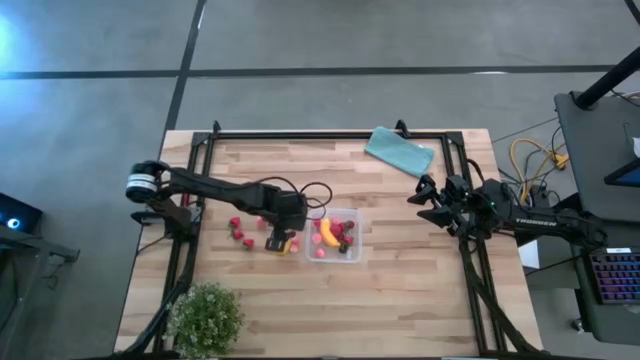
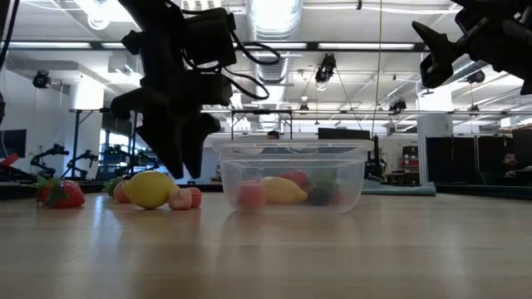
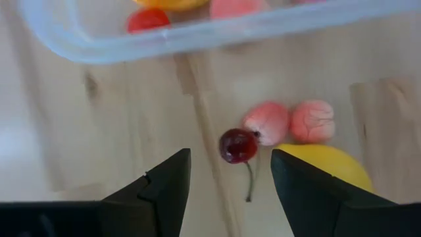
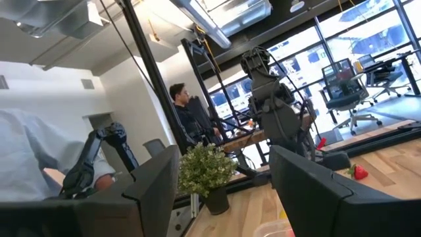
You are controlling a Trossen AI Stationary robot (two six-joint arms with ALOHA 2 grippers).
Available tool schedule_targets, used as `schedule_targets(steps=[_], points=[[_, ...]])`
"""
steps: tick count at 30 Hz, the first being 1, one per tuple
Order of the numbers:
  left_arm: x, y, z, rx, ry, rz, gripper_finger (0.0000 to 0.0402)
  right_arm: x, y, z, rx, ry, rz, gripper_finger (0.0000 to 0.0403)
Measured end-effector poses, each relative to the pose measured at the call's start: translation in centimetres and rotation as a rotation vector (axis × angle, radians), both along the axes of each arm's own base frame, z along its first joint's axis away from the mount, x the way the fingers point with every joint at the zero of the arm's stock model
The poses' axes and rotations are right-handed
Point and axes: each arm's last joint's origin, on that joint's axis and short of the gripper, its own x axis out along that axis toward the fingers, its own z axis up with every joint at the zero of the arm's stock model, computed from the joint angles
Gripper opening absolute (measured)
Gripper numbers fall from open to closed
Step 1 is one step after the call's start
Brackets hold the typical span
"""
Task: Pick and placing Produce into tupperware
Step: Put the red cherry into the transparent bin
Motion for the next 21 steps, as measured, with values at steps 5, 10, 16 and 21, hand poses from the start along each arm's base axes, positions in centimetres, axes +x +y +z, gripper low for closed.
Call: schedule_targets(steps=[5, 10, 16, 21], points=[[0.2, 0.0, -0.6, -0.008, 0.01, -0.002, 0.0196, 0.0, 0.0, 0.0, 0.0, 0.0, 0.0, 0.0228], [0.9, 0.0, -1.3, -0.01, -0.004, 0.003, 0.0196, 0.0, 0.0, 0.0, 0.0, 0.0, 0.0, 0.0228], [1.1, 0.0, -1.7, -0.02, 0.004, 0.022, 0.0196, 0.0, 0.0, 0.0, 0.0, 0.0, 0.0, 0.0228], [1.1, 0.1, -1.7, -0.017, 0.005, 0.025, 0.0196, 0.0, 0.0, 0.0, 0.0, 0.0, 0.0, 0.0228]])
